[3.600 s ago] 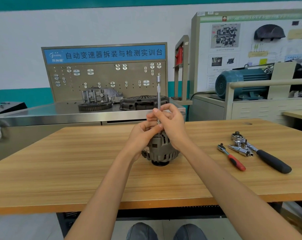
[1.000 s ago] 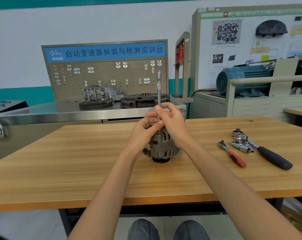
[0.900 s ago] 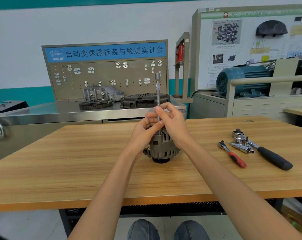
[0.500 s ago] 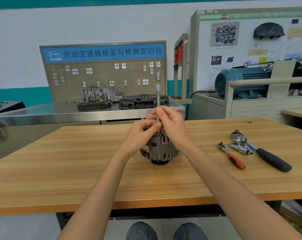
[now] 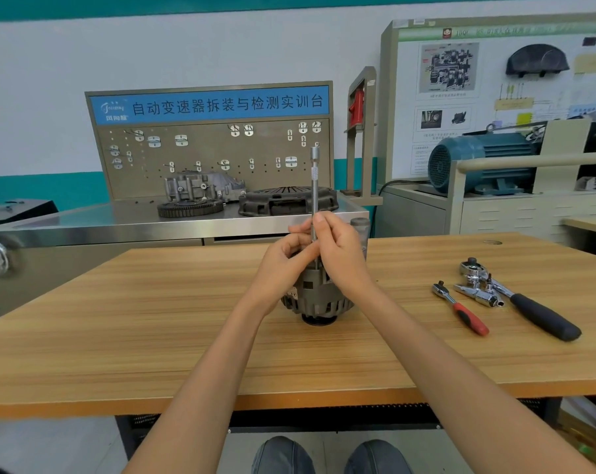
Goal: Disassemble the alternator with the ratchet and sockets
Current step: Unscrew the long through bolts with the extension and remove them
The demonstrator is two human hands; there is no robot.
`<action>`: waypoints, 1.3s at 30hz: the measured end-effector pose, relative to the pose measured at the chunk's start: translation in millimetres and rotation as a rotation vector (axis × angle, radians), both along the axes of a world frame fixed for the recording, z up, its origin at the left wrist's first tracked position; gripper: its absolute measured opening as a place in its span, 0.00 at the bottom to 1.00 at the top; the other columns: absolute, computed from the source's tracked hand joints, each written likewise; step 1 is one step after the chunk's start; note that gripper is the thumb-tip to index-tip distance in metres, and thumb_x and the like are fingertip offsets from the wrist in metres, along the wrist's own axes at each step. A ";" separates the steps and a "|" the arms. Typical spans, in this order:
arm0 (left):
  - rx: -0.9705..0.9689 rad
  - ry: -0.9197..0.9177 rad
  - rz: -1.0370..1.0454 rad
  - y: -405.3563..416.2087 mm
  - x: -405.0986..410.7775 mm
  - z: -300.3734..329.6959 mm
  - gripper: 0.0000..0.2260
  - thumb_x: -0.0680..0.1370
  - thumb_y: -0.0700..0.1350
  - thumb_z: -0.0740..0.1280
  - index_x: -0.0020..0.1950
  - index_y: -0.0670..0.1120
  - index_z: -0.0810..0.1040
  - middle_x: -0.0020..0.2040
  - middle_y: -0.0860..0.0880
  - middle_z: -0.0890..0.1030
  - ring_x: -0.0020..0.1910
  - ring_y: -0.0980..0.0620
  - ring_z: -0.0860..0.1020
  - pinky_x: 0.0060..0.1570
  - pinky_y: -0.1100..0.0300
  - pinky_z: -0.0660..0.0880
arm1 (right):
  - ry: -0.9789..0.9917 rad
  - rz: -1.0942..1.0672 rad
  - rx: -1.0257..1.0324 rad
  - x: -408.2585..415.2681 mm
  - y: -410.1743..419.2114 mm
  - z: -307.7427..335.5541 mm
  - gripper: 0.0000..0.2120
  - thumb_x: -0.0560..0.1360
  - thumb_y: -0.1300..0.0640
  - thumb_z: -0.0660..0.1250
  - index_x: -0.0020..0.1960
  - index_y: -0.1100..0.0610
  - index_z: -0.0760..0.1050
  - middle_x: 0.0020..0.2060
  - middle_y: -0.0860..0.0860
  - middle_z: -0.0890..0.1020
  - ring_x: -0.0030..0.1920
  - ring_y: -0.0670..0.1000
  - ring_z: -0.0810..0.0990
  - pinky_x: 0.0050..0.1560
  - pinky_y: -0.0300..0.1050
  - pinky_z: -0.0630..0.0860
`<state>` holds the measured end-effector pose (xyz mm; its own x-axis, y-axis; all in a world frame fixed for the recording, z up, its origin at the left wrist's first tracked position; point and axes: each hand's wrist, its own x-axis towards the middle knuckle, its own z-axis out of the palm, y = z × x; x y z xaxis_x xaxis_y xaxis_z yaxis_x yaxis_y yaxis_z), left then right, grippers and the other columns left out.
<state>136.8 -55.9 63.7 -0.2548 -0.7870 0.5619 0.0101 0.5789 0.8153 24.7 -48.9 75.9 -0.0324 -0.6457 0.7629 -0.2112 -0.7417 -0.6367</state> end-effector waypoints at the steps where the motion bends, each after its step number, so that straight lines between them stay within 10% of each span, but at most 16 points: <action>1: 0.010 0.006 -0.029 1.0 1.7 0.0 0.08 0.80 0.44 0.64 0.46 0.52 0.82 0.42 0.56 0.84 0.44 0.60 0.82 0.39 0.69 0.75 | 0.018 -0.013 -0.014 -0.2 0.3 -0.3 0.13 0.82 0.60 0.54 0.46 0.58 0.76 0.42 0.50 0.83 0.47 0.45 0.81 0.51 0.39 0.76; 32: -0.006 0.075 0.042 -0.9 -4.8 -7.0 0.03 0.76 0.42 0.69 0.47 0.49 0.82 0.42 0.54 0.85 0.44 0.59 0.82 0.42 0.69 0.75 | -0.097 0.063 0.091 0.9 5.2 -0.9 0.06 0.80 0.55 0.60 0.50 0.53 0.75 0.41 0.48 0.84 0.44 0.45 0.83 0.50 0.41 0.80; 39: 0.005 0.083 0.050 0.7 -8.0 -7.1 0.05 0.78 0.41 0.67 0.52 0.43 0.81 0.44 0.51 0.84 0.46 0.57 0.82 0.44 0.67 0.76 | -0.063 0.059 0.060 -0.3 4.2 1.2 0.13 0.80 0.58 0.59 0.47 0.68 0.76 0.44 0.55 0.84 0.43 0.44 0.82 0.46 0.37 0.78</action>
<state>128.8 -55.2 56.7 -0.1673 -0.8006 0.5754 0.0491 0.5761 0.8159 24.4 -44.7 77.1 -0.0399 -0.6922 0.7206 -0.1261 -0.7120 -0.6908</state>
